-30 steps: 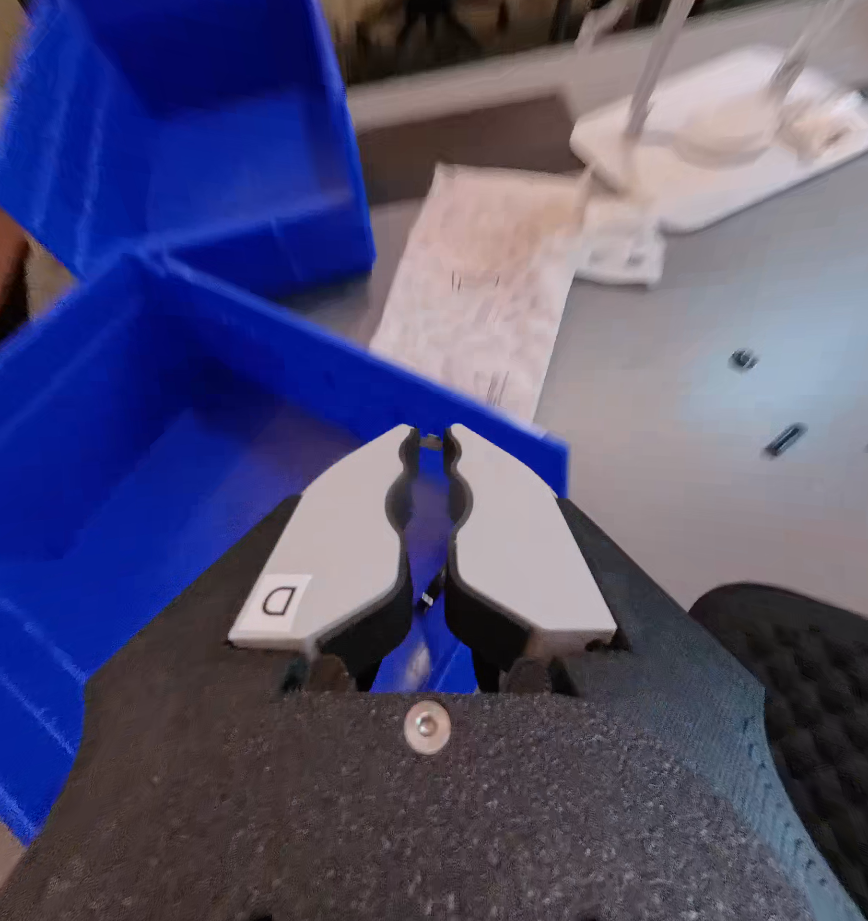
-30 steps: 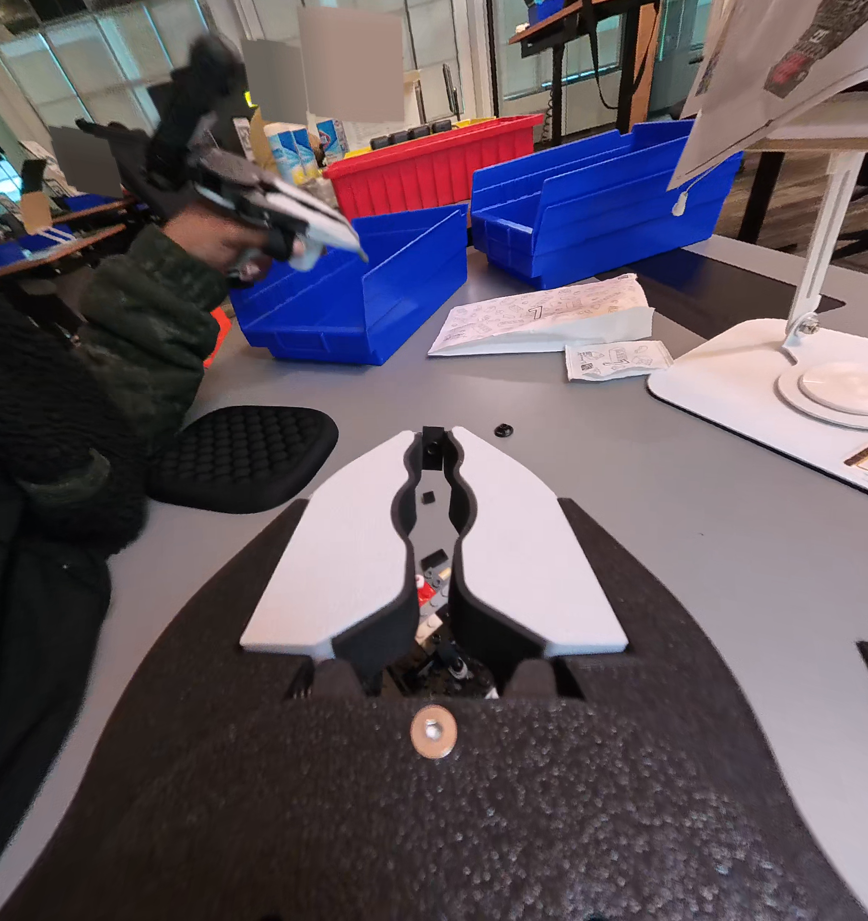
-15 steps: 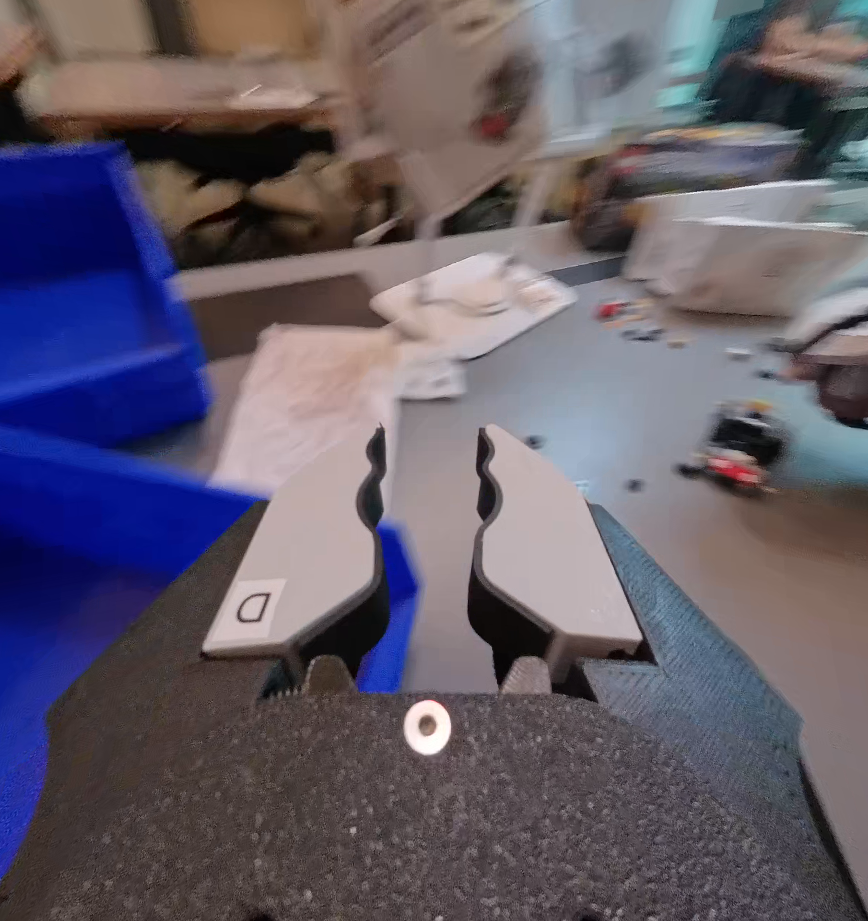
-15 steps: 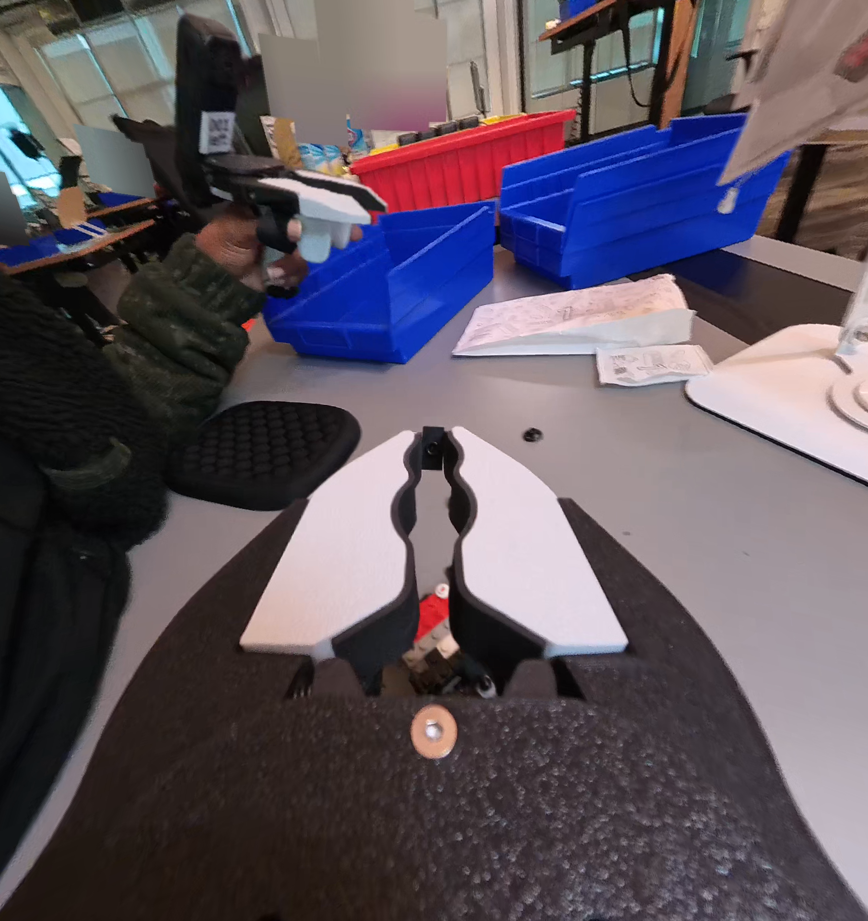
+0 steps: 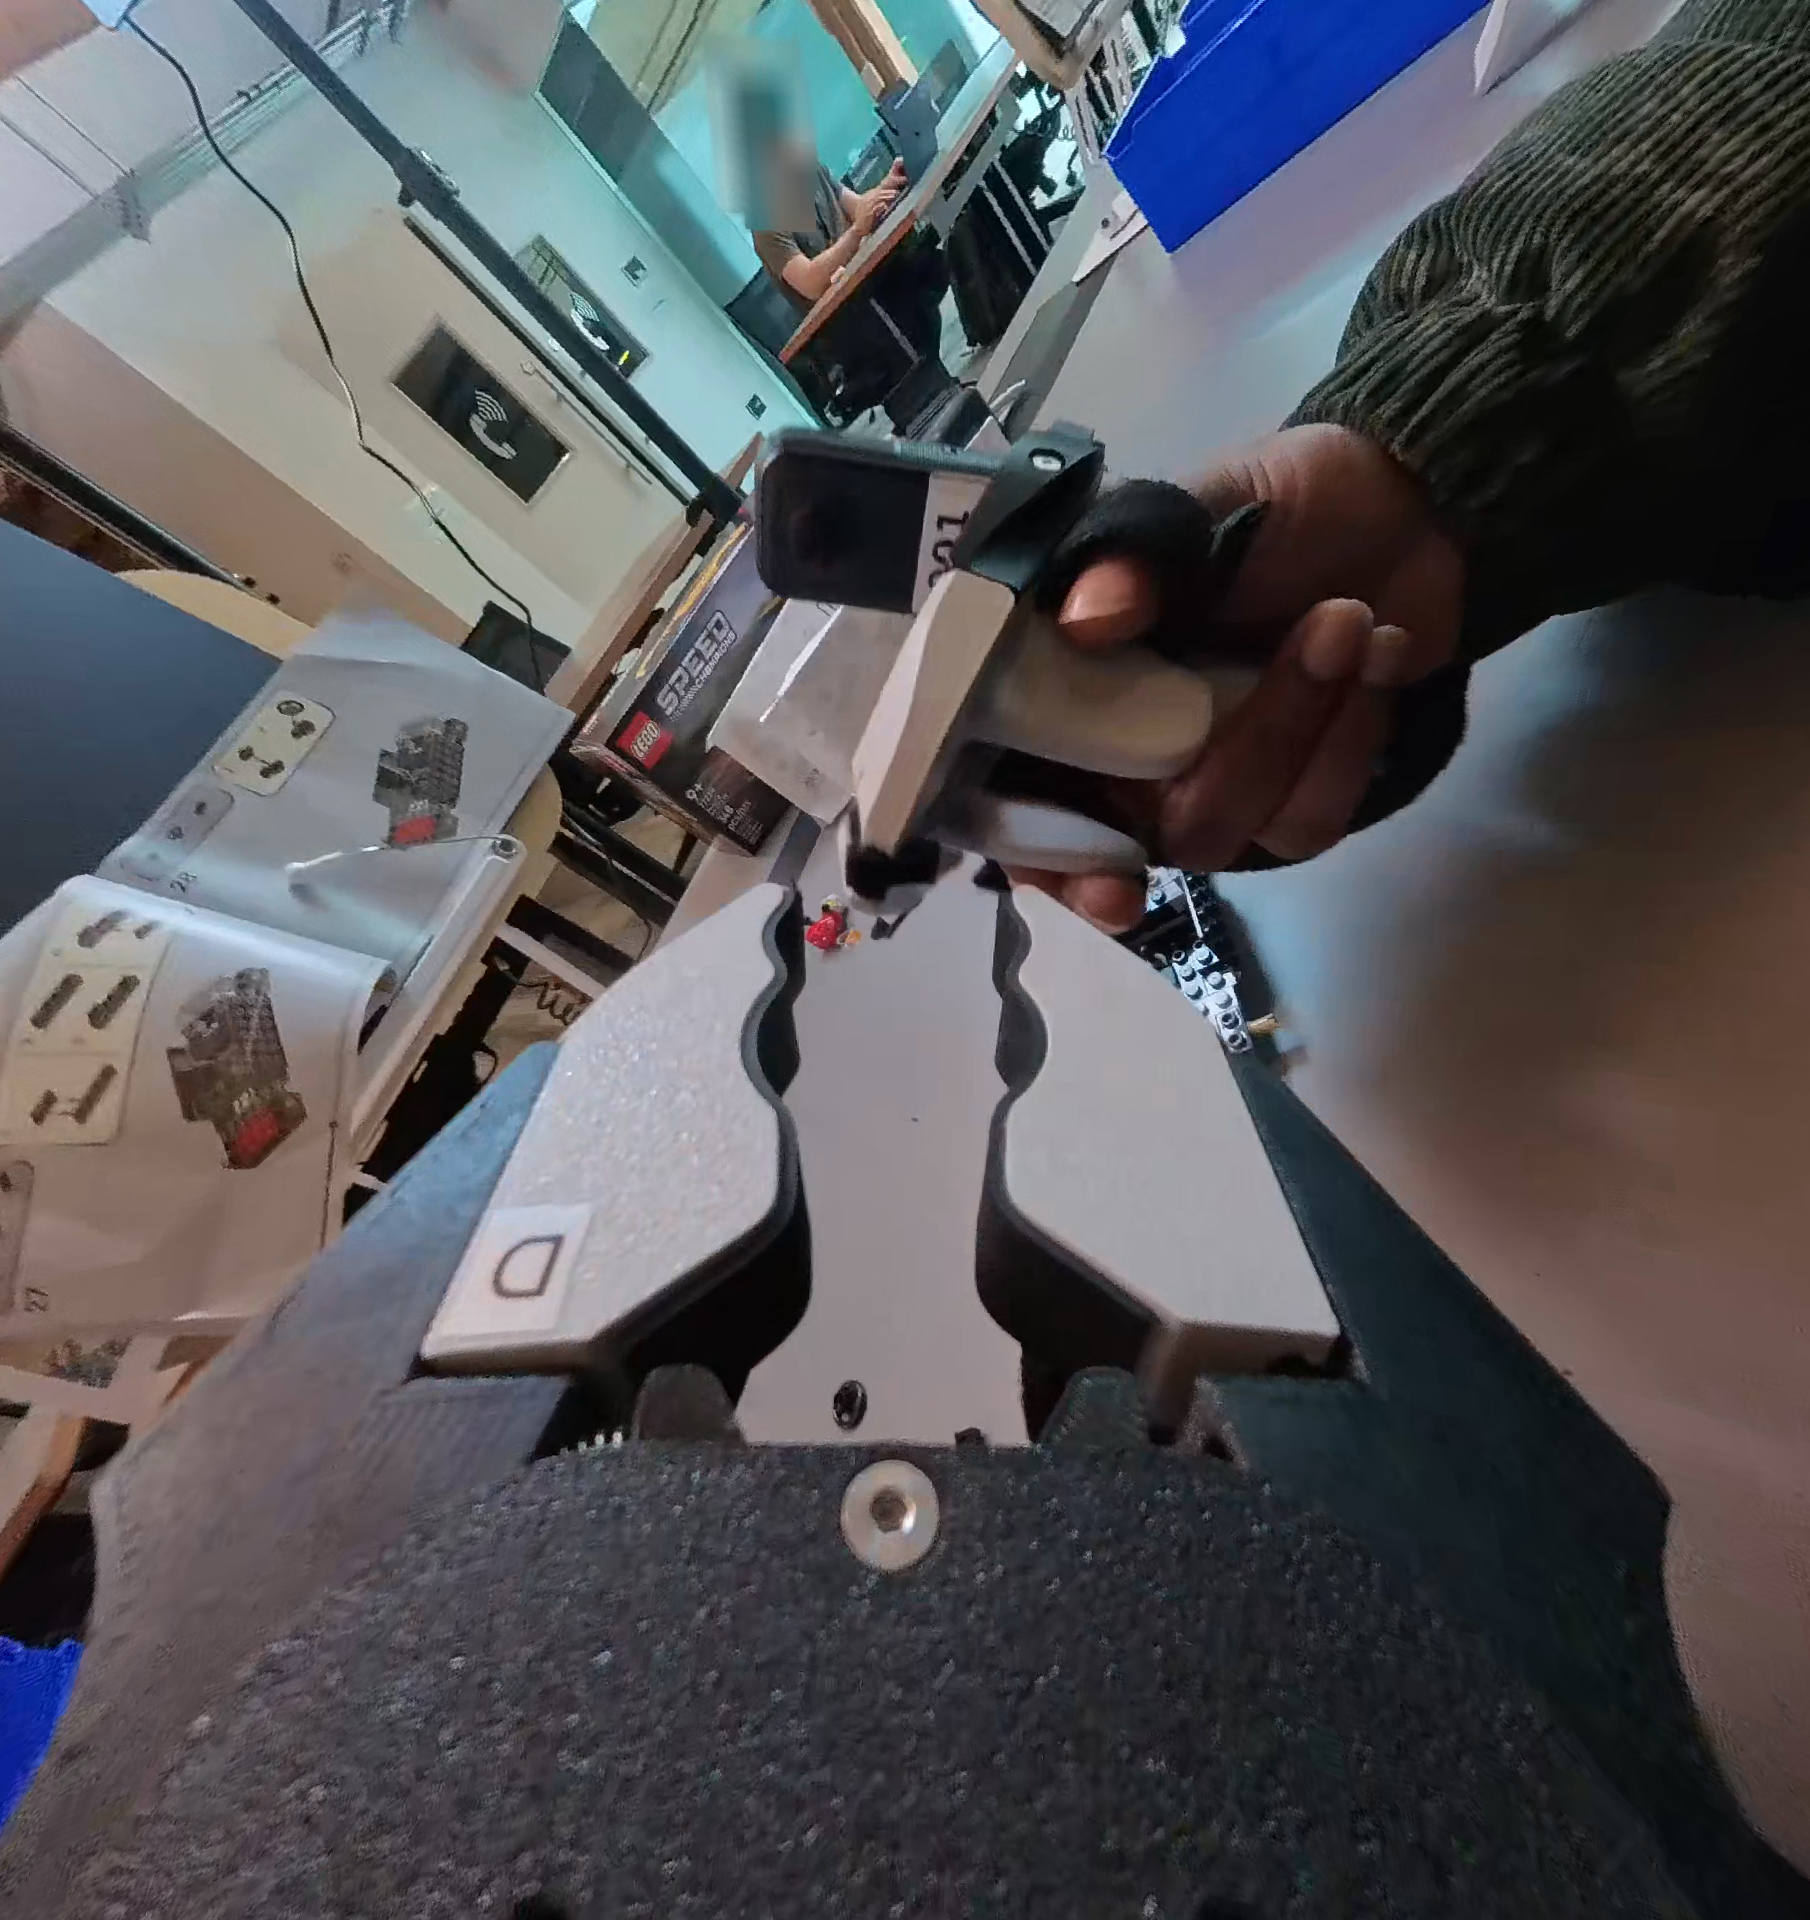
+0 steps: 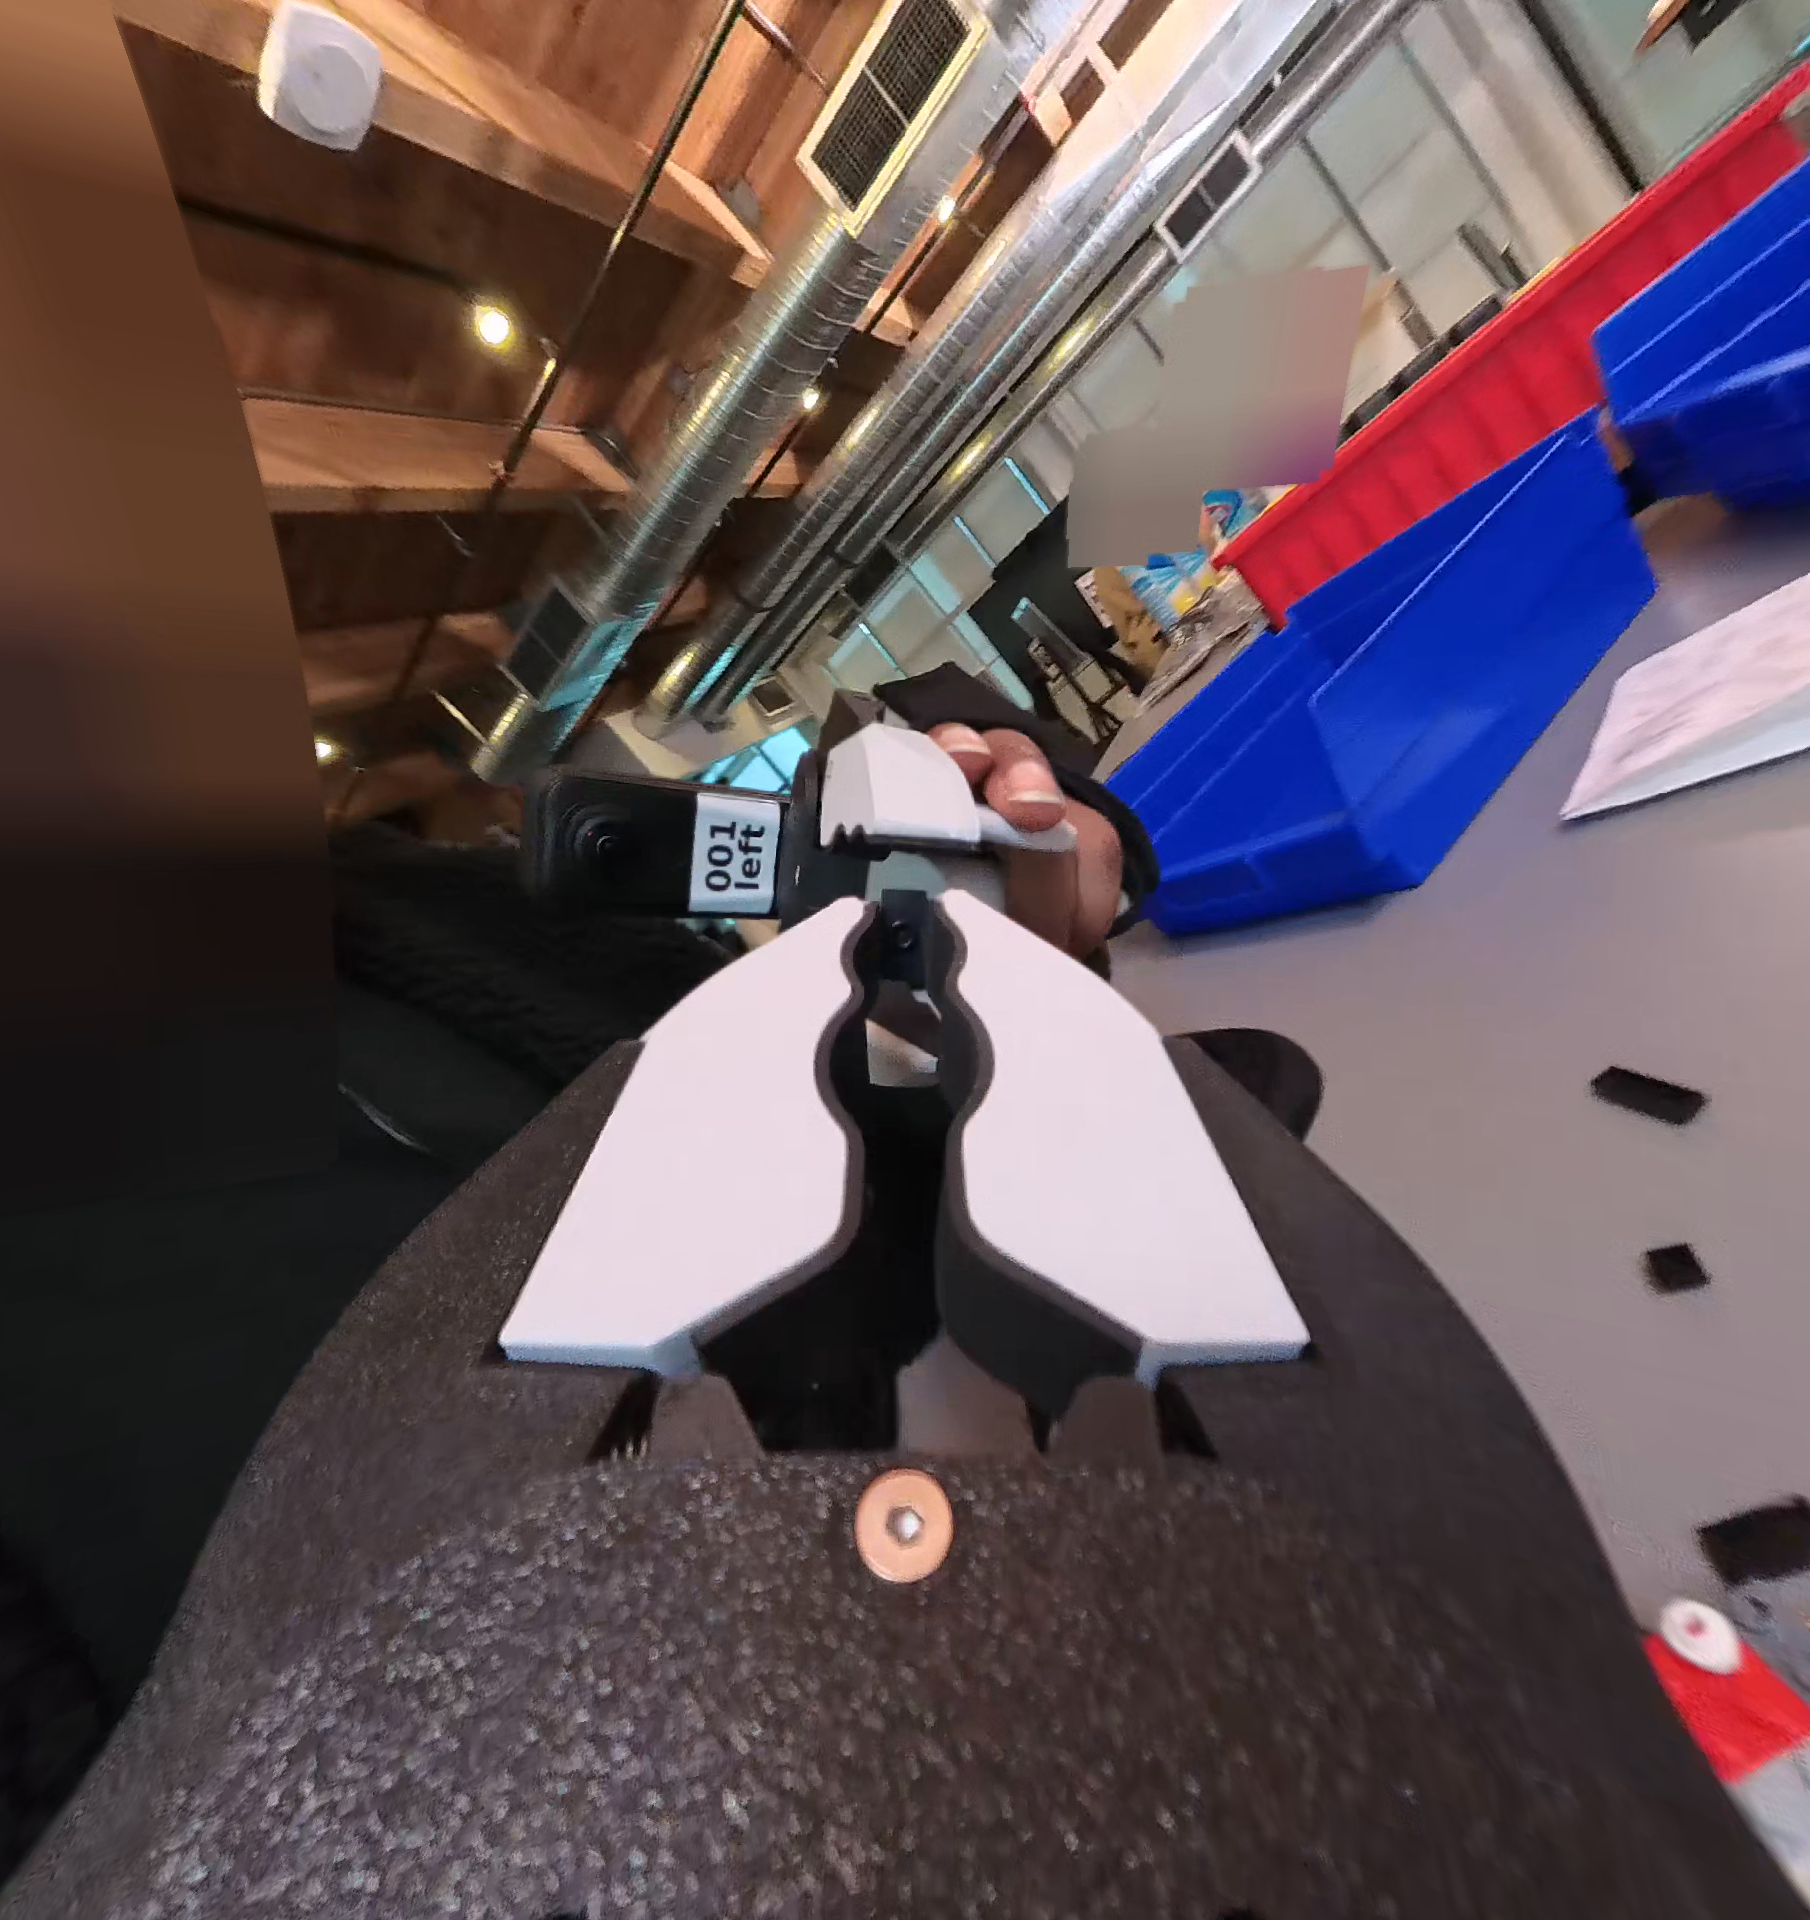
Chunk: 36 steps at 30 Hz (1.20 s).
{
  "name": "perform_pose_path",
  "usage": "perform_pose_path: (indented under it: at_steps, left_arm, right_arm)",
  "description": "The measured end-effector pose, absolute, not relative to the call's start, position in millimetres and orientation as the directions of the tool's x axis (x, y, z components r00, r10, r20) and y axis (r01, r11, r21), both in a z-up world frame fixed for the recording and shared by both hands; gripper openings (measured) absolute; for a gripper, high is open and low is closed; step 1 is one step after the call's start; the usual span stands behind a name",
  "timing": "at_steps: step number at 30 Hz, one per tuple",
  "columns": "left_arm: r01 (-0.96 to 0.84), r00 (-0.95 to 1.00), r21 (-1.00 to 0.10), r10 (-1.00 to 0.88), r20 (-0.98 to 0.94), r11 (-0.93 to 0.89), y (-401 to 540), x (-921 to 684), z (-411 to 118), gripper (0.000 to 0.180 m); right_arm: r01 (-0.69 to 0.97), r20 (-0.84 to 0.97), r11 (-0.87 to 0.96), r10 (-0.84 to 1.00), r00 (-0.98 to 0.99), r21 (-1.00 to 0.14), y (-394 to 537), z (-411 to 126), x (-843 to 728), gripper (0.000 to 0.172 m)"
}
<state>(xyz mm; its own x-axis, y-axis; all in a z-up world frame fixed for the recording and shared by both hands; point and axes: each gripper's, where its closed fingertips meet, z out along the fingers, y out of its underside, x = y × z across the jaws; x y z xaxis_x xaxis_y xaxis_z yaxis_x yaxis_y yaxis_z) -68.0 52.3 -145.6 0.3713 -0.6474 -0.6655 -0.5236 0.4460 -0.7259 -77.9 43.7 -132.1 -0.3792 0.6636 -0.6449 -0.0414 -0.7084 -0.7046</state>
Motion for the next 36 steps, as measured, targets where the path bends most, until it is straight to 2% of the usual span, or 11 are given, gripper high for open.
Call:
perform_pose_path:
  at_steps: [4,8,11,14,17,21,25,27,32,34,36]
  left_arm:
    - [-0.523,0.364,-0.713,-0.633,-0.683,0.468,49.9,-67.7,-143.2,0.017]
    - [-0.543,0.359,-0.700,-0.626,-0.692,0.463,49.2,-71.1,-146.5,0.016]
    - [-0.573,0.409,-0.704,-0.598,-0.689,0.420,58.5,-96.0,-141.0,0.016]
    - [-0.629,0.594,-0.751,-0.500,-0.630,0.200,89.4,-173.2,-132.4,0.016]
    - [-0.547,0.793,-0.831,-0.383,-0.474,-0.103,104.8,-265.6,-137.4,0.016]
    - [-0.318,0.947,-0.818,-0.208,-0.247,-0.480,96.6,-358.9,-175.3,0.015]
    - [-0.188,0.982,-0.750,-0.104,-0.158,-0.634,80.8,-395.8,-204.7,0.036]
    - [-0.171,0.985,-0.741,-0.111,-0.130,-0.649,78.4,-396.4,-209.9,0.048]
    - [-0.239,0.971,-0.771,-0.164,-0.175,-0.591,83.8,-384.1,-200.2,0.060]
    - [-0.278,0.957,-0.816,-0.217,-0.191,-0.507,88.3,-365.3,-184.3,0.054]
    - [-0.295,0.922,-0.866,-0.357,-0.148,-0.404,90.2,-322.1,-168.4,0.042]
  right_arm:
    - [-0.019,-0.686,-0.754,0.607,-0.400,-0.657,40.6,-135.5,-82.9,0.008]
    - [-0.014,-0.683,-0.744,0.620,-0.386,-0.668,40.6,-138.4,-84.9,0.008]
    - [-0.044,-0.670,-0.727,0.653,-0.353,-0.686,54.4,-135.6,-77.3,0.024]
    - [-0.005,-0.550,-0.558,0.821,-0.154,-0.830,76.2,-148.7,-65.6,0.031]
    - [0.084,-0.372,-0.372,0.928,0.021,-0.924,94.2,-160.1,-54.0,0.033]
    - [0.164,-0.254,-0.268,0.962,0.100,-0.950,101.2,-170.7,-50.4,0.034]
    - [0.214,-0.208,-0.231,0.970,0.125,-0.949,101.9,-181.7,-53.1,0.034]
    - [0.216,-0.218,-0.241,0.968,0.121,-0.946,101.3,-184.3,-54.6,0.033]
    - [0.211,-0.234,-0.255,0.965,0.119,-0.944,101.3,-185.6,-55.0,0.033]
    - [0.206,-0.231,-0.252,0.965,0.120,-0.946,102.0,-183.9,-54.3,0.033]
    - [0.197,-0.230,-0.250,0.966,0.121,-0.948,102.7,-181.9,-53.6,0.032]
